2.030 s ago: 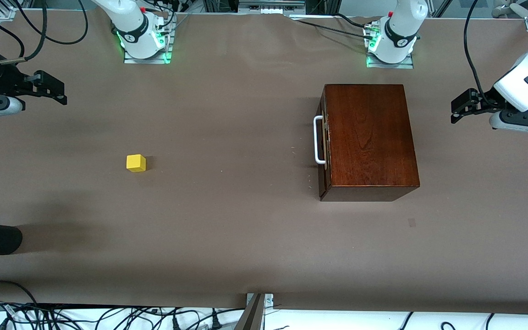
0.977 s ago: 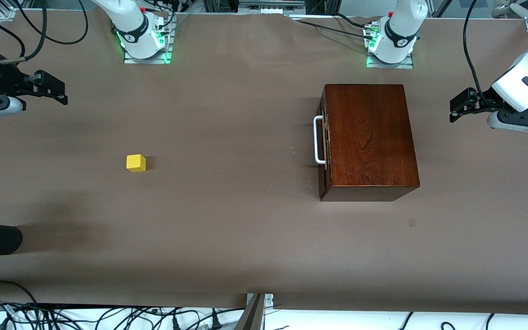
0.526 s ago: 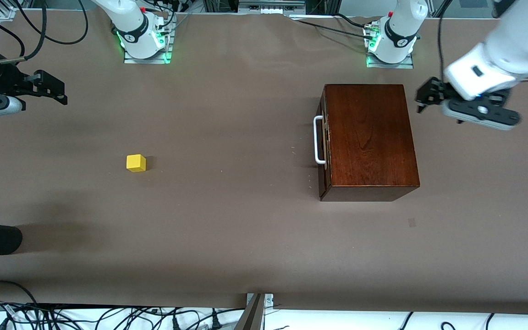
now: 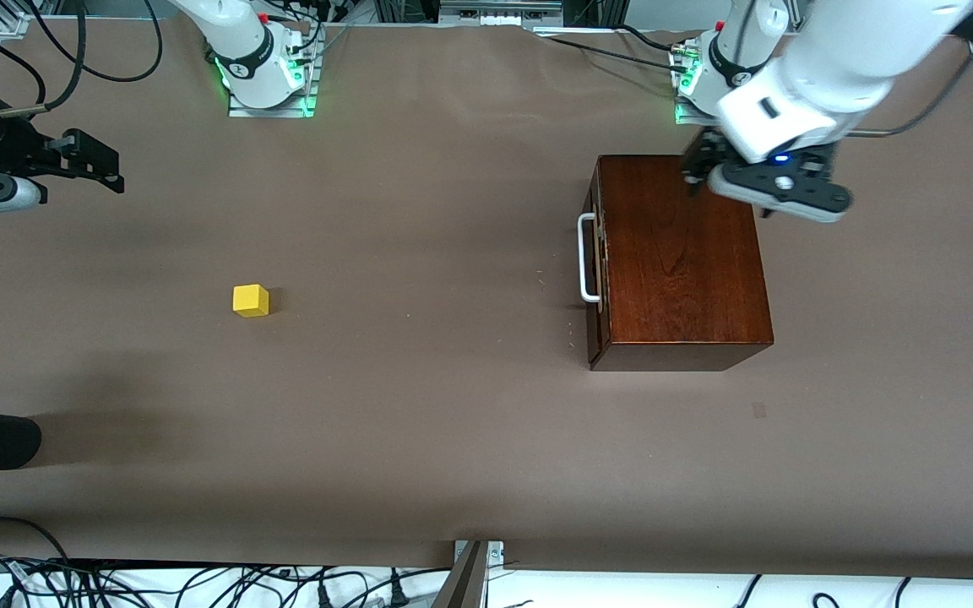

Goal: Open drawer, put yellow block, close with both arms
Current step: 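Move the left gripper over the box toward the white drawer handle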

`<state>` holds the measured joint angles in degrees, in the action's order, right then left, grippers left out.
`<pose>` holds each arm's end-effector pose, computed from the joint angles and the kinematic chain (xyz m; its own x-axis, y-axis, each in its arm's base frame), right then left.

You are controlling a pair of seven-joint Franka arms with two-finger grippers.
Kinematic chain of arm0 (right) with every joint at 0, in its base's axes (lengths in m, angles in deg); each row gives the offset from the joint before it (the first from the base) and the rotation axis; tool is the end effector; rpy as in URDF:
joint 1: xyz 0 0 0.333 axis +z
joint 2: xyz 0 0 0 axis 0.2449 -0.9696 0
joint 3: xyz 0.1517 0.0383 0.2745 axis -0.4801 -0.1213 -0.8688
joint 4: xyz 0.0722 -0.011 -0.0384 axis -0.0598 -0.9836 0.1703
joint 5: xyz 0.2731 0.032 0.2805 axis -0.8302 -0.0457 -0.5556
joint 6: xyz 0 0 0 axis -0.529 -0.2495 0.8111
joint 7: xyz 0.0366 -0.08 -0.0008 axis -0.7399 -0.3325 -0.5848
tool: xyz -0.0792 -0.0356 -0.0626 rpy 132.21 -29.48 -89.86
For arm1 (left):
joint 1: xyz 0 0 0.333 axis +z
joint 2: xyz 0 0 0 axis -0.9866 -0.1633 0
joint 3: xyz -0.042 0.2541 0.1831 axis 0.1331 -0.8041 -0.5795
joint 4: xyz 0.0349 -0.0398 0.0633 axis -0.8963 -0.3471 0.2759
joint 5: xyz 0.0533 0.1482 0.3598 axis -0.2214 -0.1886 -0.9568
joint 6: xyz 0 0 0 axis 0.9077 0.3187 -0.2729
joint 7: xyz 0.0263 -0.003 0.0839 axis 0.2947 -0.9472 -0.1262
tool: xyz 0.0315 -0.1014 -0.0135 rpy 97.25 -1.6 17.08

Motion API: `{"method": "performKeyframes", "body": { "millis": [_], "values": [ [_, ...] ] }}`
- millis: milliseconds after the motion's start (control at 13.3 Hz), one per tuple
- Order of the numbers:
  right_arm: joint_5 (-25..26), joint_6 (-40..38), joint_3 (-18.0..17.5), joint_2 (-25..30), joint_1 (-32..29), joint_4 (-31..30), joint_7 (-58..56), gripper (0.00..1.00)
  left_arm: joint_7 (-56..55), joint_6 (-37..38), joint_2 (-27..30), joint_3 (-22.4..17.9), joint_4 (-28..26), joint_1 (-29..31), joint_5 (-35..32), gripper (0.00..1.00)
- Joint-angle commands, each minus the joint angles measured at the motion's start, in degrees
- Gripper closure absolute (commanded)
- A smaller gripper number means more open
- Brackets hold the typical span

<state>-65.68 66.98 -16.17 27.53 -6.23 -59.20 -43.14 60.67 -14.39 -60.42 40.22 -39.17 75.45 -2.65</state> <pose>0.5545 0.0401 0.6220 0.9841 0.1594 -0.0784 0.1592 -0.9872 -0.0082 0.5325 -0.2416 0.5993 0.9708 -0.2384 -0.0247 -0.2381 -0.9711 0.0153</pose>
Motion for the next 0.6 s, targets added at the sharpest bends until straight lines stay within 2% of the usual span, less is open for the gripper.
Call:
{"method": "performKeyframes", "body": {
  "millis": [0, 150, 376, 526],
  "values": [
    [-0.76, -0.59, 0.09, -0.57, 0.14, 1.55, -0.01, 0.00, -14.90, 1.29, -7.59, 1.45, 6.77, -6.59, -1.12, 0.00],
    [-0.76, -0.59, 0.09, -0.57, 0.14, 1.55, -0.01, 0.00, -25.65, 1.20, -11.46, 1.63, 9.33, -11.09, -6.38, 0.00],
    [-0.68, -0.59, 0.18, -0.48, 0.14, 1.55, -0.01, 0.00, -27.53, -0.20, -16.30, 1.45, 9.52, -17.50, -10.17, 0.00],
    [-0.67, -0.59, 0.09, -0.48, 0.14, 1.55, -0.01, 0.00, -27.45, -0.47, -20.42, 1.36, 8.46, -18.49, -10.89, 0.00]
  ]
}}
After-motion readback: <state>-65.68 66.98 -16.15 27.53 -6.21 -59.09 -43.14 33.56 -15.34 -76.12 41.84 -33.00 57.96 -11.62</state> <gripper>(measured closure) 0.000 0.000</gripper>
